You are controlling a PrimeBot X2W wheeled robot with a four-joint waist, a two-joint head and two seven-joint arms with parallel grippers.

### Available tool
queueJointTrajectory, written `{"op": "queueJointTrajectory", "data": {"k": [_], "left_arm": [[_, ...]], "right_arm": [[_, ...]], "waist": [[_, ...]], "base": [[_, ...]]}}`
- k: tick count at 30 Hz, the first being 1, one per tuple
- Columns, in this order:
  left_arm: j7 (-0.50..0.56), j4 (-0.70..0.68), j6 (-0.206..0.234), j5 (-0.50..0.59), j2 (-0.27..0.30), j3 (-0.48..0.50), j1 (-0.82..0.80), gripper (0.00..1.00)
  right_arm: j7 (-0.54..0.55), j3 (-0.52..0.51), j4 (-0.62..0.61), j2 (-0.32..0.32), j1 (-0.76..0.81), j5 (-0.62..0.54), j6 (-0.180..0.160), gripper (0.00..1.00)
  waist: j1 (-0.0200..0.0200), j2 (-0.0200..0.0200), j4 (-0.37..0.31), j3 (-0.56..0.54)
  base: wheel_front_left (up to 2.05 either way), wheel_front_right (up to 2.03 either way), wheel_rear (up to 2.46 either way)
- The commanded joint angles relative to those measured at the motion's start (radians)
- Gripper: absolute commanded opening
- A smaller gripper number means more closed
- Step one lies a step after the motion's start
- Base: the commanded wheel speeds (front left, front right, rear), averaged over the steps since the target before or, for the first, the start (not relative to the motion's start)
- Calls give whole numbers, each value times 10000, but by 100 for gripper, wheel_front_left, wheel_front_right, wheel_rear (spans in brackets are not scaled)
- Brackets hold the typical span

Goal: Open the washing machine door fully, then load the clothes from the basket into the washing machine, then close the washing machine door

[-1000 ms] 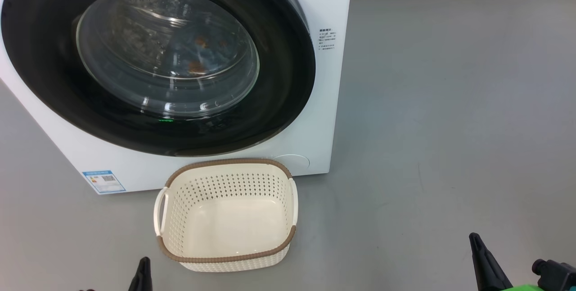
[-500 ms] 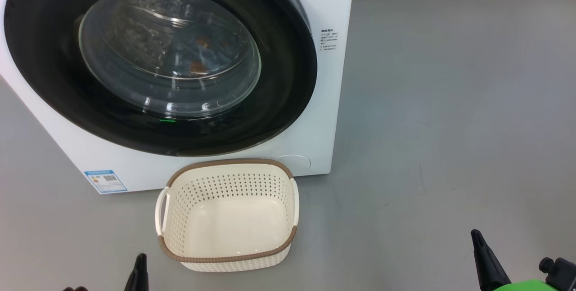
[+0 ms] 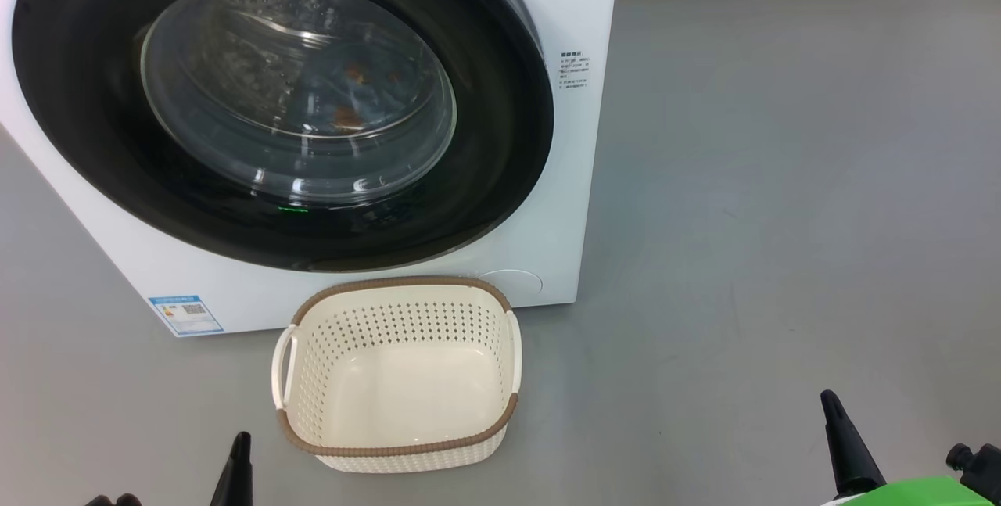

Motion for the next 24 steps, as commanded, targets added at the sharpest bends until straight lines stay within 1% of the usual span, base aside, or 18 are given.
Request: {"op": "queueJointTrajectory", "data": {"k": [1, 24], "left_arm": [[59, -189, -61, -243, 205, 239, -474, 0], [708, -95, -112, -2516, 246, 548, -839, 0]], "right_arm": [[82, 94, -210, -81, -487, 309, -30, 0], [735, 28, -139, 15, -828, 2794, -41, 0]], "waist": [[-1, 0, 4, -2], [-1, 0, 73, -34]], "base": [[0, 0, 0], [0, 0, 0]]}}
